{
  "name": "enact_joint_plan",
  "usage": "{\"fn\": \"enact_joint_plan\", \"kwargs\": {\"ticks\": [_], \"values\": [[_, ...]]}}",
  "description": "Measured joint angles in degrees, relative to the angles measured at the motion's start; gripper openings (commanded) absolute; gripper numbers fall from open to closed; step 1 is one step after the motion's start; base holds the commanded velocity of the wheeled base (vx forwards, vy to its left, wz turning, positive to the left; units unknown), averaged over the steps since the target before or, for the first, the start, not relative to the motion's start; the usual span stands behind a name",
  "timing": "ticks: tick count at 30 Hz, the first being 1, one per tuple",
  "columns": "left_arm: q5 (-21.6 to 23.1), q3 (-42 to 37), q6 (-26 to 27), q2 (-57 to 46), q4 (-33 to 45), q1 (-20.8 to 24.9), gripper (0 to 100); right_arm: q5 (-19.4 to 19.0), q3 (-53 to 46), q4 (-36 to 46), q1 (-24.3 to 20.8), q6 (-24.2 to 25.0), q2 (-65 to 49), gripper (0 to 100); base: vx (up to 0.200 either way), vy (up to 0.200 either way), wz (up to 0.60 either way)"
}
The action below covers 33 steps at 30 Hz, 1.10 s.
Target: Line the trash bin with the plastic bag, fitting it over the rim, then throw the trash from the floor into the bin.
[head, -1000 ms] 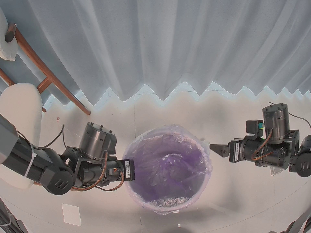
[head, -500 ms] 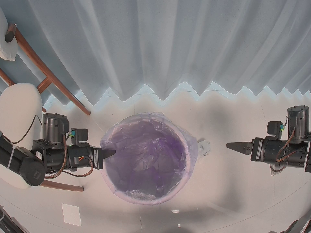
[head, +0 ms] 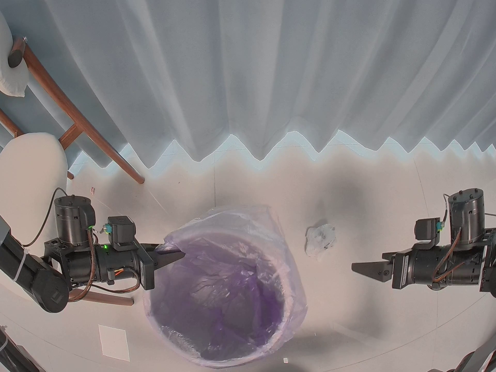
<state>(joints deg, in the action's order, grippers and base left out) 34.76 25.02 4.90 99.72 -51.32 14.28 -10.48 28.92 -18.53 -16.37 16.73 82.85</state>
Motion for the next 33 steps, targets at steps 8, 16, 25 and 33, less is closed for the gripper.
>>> {"fn": "enact_joint_plan", "kwargs": {"ticks": [8, 16, 25, 33], "values": [[0.5, -0.5, 0.1, 0.9, -2.1, 0.3, 0, 0.0, -0.9, -2.8, -4.9, -0.3, 2.1, 100, 0.000, 0.000, 0.00], [0.4, -0.3, -1.8, 1.2, -5.7, 0.1, 0, 0.1, -3.3, -5.0, -6.0, -0.3, 4.8, 100, 0.000, 0.000, 0.00], [-6.4, 2.8, -11.0, 1.6, -6.8, 0.3, 0, 2.1, -6.5, -6.7, -5.5, 0.7, 9.2, 100, 0.000, 0.000, 0.00], [-15.6, 9.5, -18.8, 6.6, -9.7, 2.5, 0, 6.0, -7.1, -16.5, -4.2, 4.7, 15.2, 100, 0.000, 0.000, 0.00]]}}
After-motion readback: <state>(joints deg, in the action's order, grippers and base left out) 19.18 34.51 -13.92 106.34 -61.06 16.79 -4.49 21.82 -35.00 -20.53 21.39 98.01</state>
